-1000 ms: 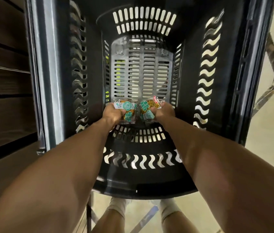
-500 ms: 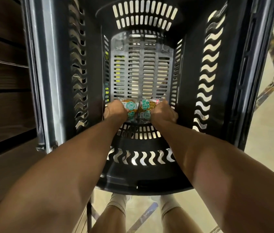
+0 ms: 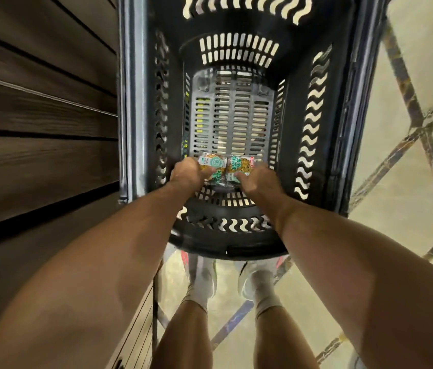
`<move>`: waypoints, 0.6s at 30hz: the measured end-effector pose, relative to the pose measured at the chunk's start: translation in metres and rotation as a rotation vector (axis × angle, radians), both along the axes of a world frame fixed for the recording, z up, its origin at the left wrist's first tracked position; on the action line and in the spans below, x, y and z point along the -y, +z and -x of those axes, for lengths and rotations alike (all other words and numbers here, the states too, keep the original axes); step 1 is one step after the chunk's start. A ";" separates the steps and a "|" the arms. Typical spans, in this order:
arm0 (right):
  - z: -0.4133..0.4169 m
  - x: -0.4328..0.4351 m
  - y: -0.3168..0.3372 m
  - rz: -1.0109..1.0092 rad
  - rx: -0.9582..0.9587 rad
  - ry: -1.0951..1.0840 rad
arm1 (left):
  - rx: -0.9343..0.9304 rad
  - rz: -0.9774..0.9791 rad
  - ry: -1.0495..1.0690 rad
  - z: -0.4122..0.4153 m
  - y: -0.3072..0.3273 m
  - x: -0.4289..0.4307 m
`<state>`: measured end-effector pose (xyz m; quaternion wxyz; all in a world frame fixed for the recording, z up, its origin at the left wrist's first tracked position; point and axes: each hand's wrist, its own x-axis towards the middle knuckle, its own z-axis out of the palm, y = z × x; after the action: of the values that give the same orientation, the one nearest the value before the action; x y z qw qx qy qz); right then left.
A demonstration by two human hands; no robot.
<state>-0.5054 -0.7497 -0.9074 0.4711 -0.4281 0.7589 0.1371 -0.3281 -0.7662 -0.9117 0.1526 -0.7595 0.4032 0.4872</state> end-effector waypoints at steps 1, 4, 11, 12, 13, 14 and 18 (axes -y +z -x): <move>0.002 0.001 0.022 0.027 0.032 0.044 | 0.026 0.000 -0.009 0.002 0.021 0.002; 0.004 0.014 0.098 0.064 0.033 0.105 | 0.040 0.014 -0.077 0.010 0.091 0.008; 0.017 0.070 0.308 0.304 -0.194 0.531 | 0.288 0.246 -0.526 0.042 0.302 0.057; 0.022 0.080 0.339 0.367 -0.208 0.547 | 0.321 0.302 -0.552 0.047 0.336 0.065; 0.026 0.090 0.371 0.413 -0.219 0.555 | 0.341 0.353 -0.564 0.052 0.371 0.073; 0.029 0.100 0.405 0.447 -0.234 0.566 | 0.356 0.398 -0.566 0.055 0.406 0.079; 0.039 0.130 0.531 0.610 -0.290 0.638 | 0.383 0.571 -0.504 0.054 0.539 0.094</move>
<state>-0.5443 -0.8793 -0.3765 0.1470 -0.7357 0.6529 0.1044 -0.3817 -0.8601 -0.3725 0.1225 -0.7259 0.6592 0.1534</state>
